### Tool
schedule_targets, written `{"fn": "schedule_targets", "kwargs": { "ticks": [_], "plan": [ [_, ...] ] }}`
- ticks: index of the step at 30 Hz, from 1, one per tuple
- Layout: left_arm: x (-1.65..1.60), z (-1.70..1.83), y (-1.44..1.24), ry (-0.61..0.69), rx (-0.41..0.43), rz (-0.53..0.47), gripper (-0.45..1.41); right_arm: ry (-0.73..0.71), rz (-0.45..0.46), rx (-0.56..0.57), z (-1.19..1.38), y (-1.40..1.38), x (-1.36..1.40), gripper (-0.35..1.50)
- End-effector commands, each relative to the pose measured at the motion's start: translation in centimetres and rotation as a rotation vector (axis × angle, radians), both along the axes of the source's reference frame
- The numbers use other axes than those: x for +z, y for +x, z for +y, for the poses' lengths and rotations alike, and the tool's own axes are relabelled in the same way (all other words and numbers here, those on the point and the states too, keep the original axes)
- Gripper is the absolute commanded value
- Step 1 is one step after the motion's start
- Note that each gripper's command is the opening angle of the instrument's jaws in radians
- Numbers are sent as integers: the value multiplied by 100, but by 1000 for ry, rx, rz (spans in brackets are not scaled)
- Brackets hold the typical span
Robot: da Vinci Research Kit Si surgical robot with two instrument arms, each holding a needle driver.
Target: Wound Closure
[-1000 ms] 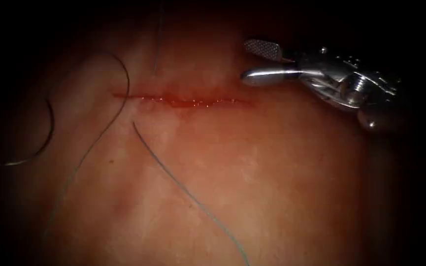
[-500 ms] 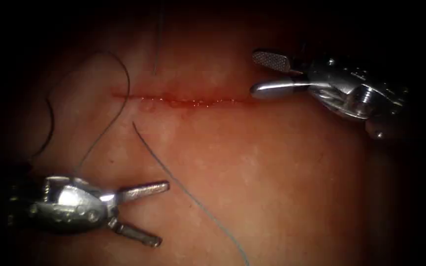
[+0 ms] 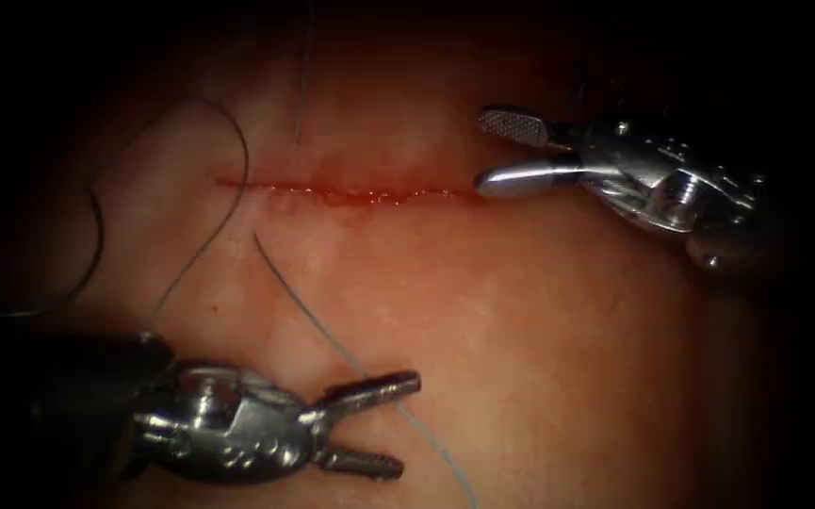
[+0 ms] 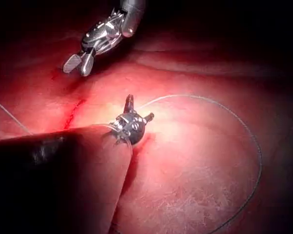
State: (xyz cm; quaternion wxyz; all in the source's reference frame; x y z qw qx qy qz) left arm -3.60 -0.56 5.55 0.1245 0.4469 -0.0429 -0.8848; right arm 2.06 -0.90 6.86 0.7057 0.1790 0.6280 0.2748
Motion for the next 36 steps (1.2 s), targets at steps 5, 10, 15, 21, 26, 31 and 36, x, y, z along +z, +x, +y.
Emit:
{"fn": "schedule_targets", "kwargs": {
  "ticks": [5, 10, 15, 21, 26, 31, 36],
  "plan": [
    [21, -9, -16, -10, 13, 39, 64, -5, 1, 3, -1, 15, 4, 121],
    [21, -15, -28, -4, 14, 35, 40, -5, 1, 4, -1, 16, 5, 118],
    [11, -16, -20, 17, 34, -36, -45, -9, 14, -12, -5, 21, 9, 110],
    [2, 4, 18, 29, 48, -87, -45, -120, 28, -104, -7, 40, 24, 108],
    [-2, 12, 46, 57, 98, -134, -45, -353, 3, -242, -17, 66, 25, 105],
    [-9, 26, 70, 84, 145, -234, -45, -575, 70, -323, -39, 107, 7, 85],
    [-19, 39, 94, 98, 202, -282, -45, -659, 139, -372, -51, 143, -10, 73]
  ]
}}
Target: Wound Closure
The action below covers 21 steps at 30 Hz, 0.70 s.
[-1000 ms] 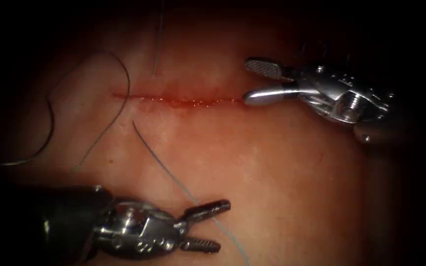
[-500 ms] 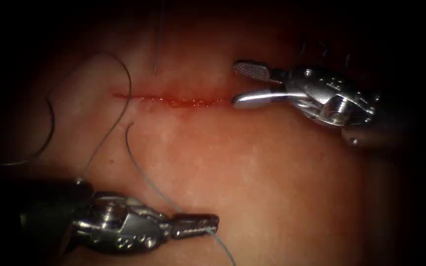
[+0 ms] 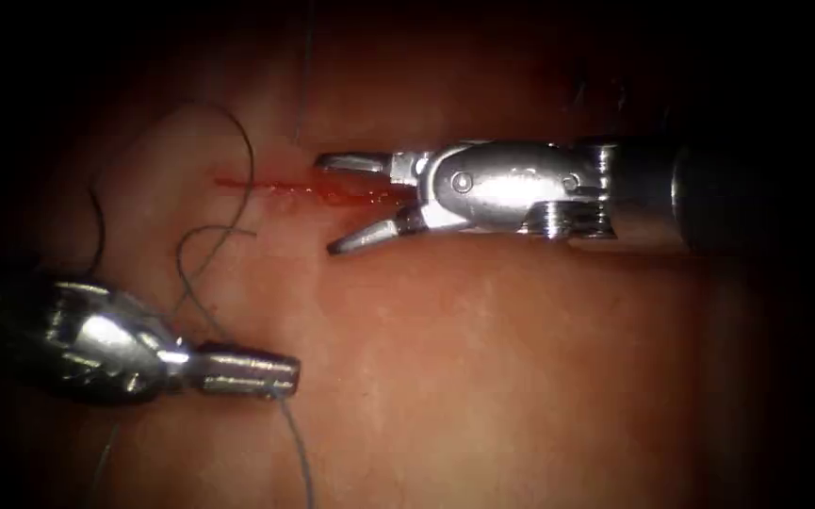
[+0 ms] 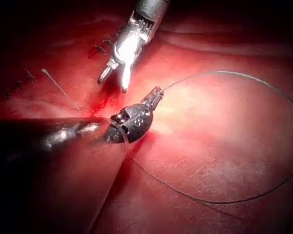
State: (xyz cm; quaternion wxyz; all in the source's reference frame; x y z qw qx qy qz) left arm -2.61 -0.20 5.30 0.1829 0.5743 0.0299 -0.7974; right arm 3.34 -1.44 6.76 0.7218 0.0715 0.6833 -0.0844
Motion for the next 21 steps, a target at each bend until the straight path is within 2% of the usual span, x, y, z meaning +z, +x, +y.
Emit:
{"fn": "schedule_targets", "kwargs": {
  "ticks": [1, 8, 14, 21],
  "plan": [
    [5, 4, -1, -6, -2, 2, -45, -4, 15, -6, 2, 22, -1, 73],
    [1, 7, 10, -11, 11, 11, -45, -54, 54, -64, -12, 64, -1, 73],
    [0, 8, 12, -21, 20, 12, -45, -66, 87, -104, -27, 78, -11, 71],
    [-3, 13, 19, -21, 18, 13, -45, -84, 112, -129, -33, 88, -18, 69]
  ]
}}
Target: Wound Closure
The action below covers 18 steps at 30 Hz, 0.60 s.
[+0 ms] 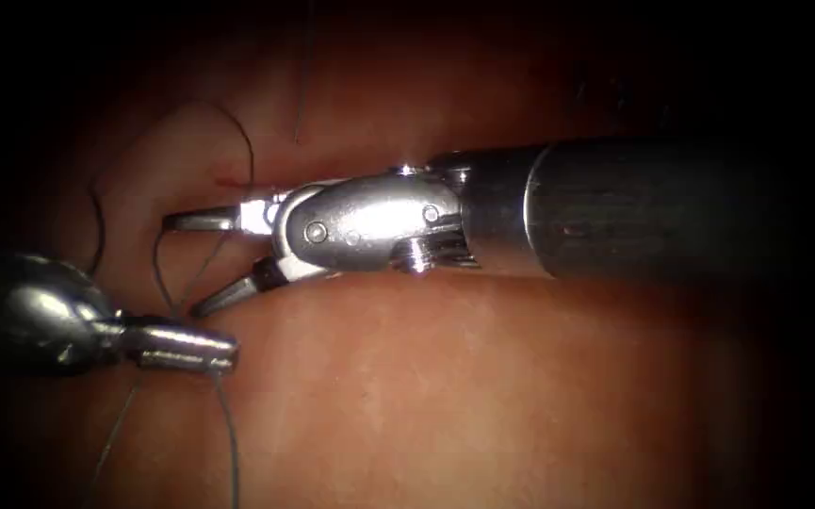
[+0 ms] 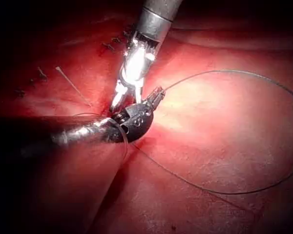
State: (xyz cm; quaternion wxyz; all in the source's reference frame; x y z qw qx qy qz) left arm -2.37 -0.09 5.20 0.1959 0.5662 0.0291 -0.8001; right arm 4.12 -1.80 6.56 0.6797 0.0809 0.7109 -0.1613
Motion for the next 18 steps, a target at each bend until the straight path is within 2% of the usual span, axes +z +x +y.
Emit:
{"fn": "schedule_targets", "kwargs": {
  "ticks": [1, 7, 15, 17, 18],
  "plan": [
    [6, 3, -5, -1, -1, -2, -45, -9, 9, -5, 2, 11, 2, 68],
    [6, 2, -6, -2, -2, -1, -45, -64, 49, -15, 1, 20, 0, 64],
    [7, 2, -6, -2, -2, -1, -45, -70, 68, -6, 1, 36, -9, 59],
    [7, 2, -6, -2, -2, -1, -45, -65, 81, -3, 2, 39, -10, 49],
    [7, 2, -6, -2, -2, -1, -45, -70, 88, -10, 2, 39, -11, 32]
  ]
}}
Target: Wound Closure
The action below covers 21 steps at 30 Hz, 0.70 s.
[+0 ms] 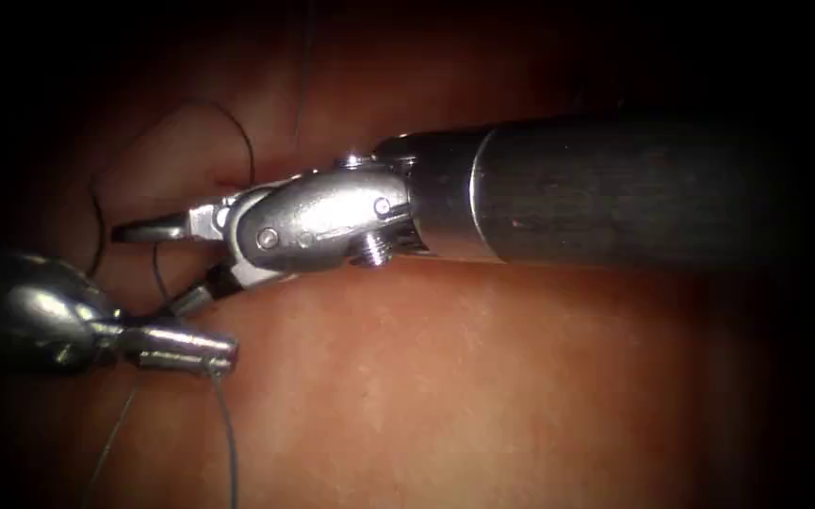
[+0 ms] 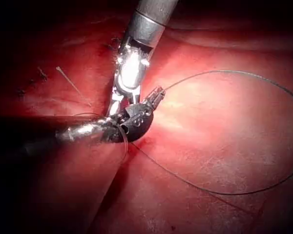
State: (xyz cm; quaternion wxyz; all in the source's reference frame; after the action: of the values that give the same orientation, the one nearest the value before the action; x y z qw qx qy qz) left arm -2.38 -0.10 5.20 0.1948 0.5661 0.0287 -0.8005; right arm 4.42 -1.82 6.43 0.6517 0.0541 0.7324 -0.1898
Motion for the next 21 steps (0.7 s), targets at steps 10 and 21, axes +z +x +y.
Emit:
{"fn": "schedule_targets", "kwargs": {
  "ticks": [10, 21],
  "plan": [
    [5, 4, -5, -2, -1, 0, -45, -19, -11, -71, 18, -10, 8, -35],
    [-7, 13, -14, 57, -143, 36, 106, 97, -131, -28, 43, -38, 26, -35]
  ]
}}
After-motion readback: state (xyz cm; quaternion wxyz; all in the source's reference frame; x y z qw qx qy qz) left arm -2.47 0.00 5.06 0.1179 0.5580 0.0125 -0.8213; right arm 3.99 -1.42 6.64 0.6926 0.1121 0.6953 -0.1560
